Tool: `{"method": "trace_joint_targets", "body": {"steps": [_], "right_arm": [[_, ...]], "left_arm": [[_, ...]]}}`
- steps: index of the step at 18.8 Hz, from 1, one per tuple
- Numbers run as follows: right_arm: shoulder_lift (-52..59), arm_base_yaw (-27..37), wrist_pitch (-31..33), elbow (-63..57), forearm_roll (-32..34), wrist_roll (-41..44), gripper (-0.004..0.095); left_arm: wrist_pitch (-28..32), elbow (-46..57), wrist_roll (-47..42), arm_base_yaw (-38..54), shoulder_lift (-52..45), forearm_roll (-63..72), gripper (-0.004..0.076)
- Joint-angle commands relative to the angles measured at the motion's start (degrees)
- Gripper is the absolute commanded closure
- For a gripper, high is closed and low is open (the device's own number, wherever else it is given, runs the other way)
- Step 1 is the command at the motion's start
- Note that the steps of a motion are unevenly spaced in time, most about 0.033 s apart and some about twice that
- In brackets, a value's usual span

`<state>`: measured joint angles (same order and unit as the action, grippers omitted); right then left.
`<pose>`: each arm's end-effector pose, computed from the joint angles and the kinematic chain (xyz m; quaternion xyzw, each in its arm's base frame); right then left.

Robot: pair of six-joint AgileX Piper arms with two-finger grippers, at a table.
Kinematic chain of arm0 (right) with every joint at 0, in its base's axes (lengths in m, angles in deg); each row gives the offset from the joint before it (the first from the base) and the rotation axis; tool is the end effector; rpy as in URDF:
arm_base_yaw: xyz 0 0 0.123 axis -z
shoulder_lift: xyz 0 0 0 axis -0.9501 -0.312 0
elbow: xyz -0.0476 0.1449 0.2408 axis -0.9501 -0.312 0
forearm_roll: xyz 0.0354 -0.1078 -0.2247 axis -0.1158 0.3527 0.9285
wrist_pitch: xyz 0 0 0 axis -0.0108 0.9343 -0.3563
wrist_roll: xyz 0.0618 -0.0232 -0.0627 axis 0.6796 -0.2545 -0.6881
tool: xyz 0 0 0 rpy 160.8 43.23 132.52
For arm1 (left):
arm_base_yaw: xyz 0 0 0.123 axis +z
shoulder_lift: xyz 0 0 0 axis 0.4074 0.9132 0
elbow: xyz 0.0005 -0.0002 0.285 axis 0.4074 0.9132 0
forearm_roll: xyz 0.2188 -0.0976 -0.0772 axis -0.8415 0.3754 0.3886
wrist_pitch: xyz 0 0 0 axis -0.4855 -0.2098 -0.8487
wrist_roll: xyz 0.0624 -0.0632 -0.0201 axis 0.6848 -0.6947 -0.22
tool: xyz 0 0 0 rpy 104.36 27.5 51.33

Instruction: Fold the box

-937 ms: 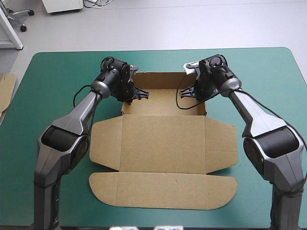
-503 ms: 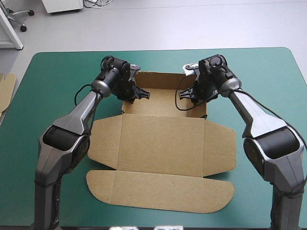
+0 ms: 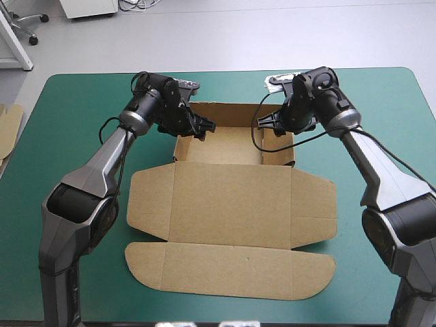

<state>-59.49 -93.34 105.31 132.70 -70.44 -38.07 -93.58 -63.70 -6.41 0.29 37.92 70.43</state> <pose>0.3902 0.1487 0.3385 -0.0964 0.9695 0.0351 0.2226 0.4181 -0.1895 0.2979 0.1547 0.9689 -0.0756 0.1778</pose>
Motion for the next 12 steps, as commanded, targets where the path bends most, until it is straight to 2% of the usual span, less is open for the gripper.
{"method": "trace_joint_targets", "body": {"steps": [1, 3, 5, 9, 12], "right_arm": [[5.9, 0.0, -1.8, 1.2, 0.6, 0.2, 0.0437], [8.0, 0.0, -2.7, 0.8, 0.5, 0.3, 0.0439], [11.4, -0.1, -6.2, -2.2, -0.5, 0.8, 0.0458], [23.1, -0.1, -16.8, -16.5, 0.2, 0.8, 0.0467], [31.9, -0.1, -20.8, -24.6, 0.2, -1.6, 0.0468]], "left_arm": [[-1.2, -1.7, 0.5, -0.4, -5.8, 0.5, 0.0179], [-1.6, -1.5, 1.3, -0.4, -7.8, -0.7, 0.0181], [-0.3, 1.0, 1.6, -0.4, -11.7, -2.6, 0.0181], [9.9, 16.9, 1.4, -0.4, -26.6, -4.3, 0.0186], [19.3, 28.3, 1.4, -0.4, -39.2, -3.9, 0.0207]]}}
